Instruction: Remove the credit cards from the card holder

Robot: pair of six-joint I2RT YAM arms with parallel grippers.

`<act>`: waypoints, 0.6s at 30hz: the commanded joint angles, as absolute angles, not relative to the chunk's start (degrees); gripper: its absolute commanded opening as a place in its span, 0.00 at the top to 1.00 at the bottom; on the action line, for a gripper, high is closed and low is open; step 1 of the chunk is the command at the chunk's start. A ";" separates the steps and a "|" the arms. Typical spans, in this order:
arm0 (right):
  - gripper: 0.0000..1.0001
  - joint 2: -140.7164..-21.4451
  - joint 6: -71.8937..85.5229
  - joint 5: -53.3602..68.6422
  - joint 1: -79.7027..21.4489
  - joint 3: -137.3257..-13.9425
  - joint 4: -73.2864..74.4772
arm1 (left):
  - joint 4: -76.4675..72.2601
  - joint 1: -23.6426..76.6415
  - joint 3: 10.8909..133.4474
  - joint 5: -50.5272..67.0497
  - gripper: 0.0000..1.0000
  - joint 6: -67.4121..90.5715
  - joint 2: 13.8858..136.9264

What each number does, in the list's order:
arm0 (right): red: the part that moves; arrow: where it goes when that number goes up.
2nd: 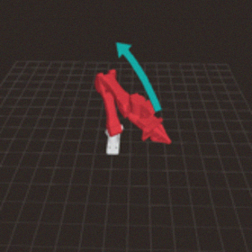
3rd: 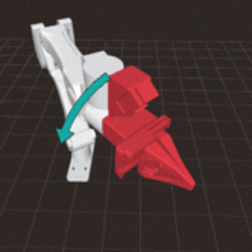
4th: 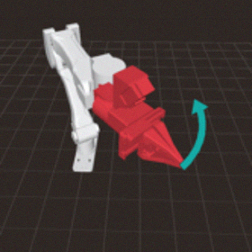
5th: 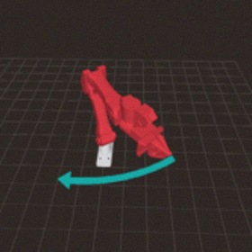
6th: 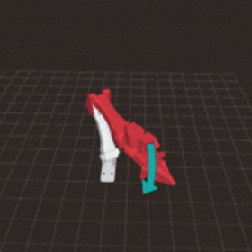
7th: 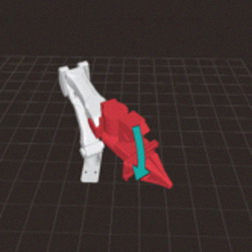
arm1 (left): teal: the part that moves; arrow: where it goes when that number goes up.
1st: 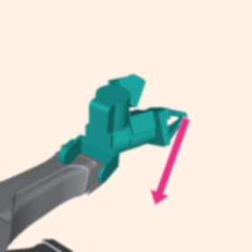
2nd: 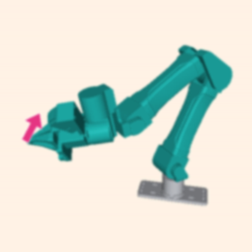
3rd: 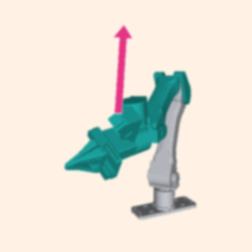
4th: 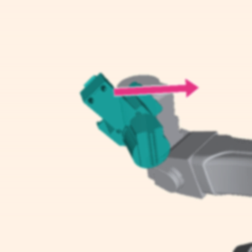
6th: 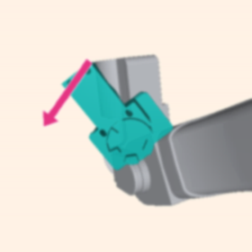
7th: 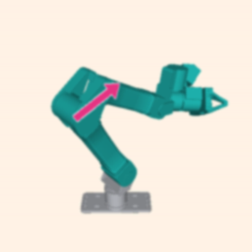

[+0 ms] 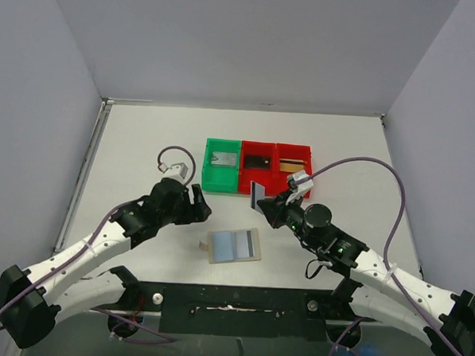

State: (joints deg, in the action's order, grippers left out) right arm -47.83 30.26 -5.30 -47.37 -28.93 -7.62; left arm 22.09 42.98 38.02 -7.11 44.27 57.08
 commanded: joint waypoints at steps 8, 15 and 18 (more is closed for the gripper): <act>1.00 -67.29 -7.11 -22.21 -52.74 -43.01 -11.05 | 34.11 20.61 45.36 -9.93 0.26 31.71 50.12; 1.00 -84.73 -15.34 -17.43 -49.97 -59.71 -7.65 | 29.64 17.06 42.08 -15.79 0.26 28.17 48.96; 1.00 -90.48 -17.29 -14.43 -48.13 -65.43 -6.26 | 28.67 16.91 41.65 -16.52 0.25 27.98 46.87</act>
